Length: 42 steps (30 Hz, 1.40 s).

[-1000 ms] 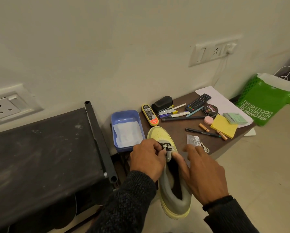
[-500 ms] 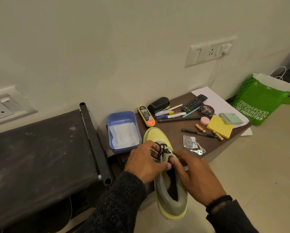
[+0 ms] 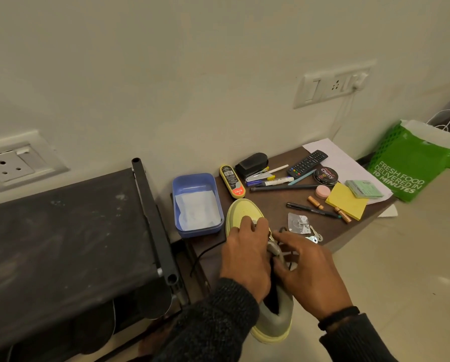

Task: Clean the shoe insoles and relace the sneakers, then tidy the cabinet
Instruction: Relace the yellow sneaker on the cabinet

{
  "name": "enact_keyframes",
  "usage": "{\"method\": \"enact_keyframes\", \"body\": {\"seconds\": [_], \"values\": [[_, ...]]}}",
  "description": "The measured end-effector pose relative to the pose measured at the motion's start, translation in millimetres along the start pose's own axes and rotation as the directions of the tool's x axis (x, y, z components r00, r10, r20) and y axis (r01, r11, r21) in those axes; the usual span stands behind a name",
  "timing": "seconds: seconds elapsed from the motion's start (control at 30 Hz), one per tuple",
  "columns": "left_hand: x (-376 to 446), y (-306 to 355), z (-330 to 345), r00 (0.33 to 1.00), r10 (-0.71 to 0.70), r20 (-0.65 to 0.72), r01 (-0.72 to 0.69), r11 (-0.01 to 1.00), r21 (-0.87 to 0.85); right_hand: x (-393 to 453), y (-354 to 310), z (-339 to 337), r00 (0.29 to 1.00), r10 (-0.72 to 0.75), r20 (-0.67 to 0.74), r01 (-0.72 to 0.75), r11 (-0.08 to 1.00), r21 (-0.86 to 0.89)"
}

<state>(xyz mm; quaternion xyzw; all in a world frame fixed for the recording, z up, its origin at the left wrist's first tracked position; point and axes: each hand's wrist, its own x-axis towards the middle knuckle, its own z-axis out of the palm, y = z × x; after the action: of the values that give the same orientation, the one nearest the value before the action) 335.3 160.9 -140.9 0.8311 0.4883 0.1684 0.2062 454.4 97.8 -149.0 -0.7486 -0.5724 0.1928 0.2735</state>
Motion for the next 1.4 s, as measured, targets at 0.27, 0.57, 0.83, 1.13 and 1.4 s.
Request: {"method": "enact_keyframes", "body": {"seconds": [0.27,0.57,0.83,1.13,1.4], "values": [[1,-3,1,0.992,-0.122,-0.016,0.112,0.948,-0.297,-3,3,-7,0.98,0.179,-0.088,-0.15,0.951,0.271],[2,-18,-31,0.85,-0.344,0.4,0.478,0.185,-0.859,-3,8,1,0.82,0.567,-0.075,-0.214,0.426,0.879],[3,-30,-29,0.638,-0.541,0.548,0.382,-0.396,-0.835,2,12,2,0.688,0.724,0.059,-0.147,0.059,0.987],[-6,-21,-48,0.793,-0.522,0.314,0.343,-0.043,-0.938,-3,10,-10,0.568,0.81,-0.143,-0.135,0.263,0.955],[-2,3,-119,0.952,-0.287,-0.108,0.095,0.611,-0.786,-14,-48,-87,0.743,0.503,-0.442,0.042,0.623,0.781]]}}
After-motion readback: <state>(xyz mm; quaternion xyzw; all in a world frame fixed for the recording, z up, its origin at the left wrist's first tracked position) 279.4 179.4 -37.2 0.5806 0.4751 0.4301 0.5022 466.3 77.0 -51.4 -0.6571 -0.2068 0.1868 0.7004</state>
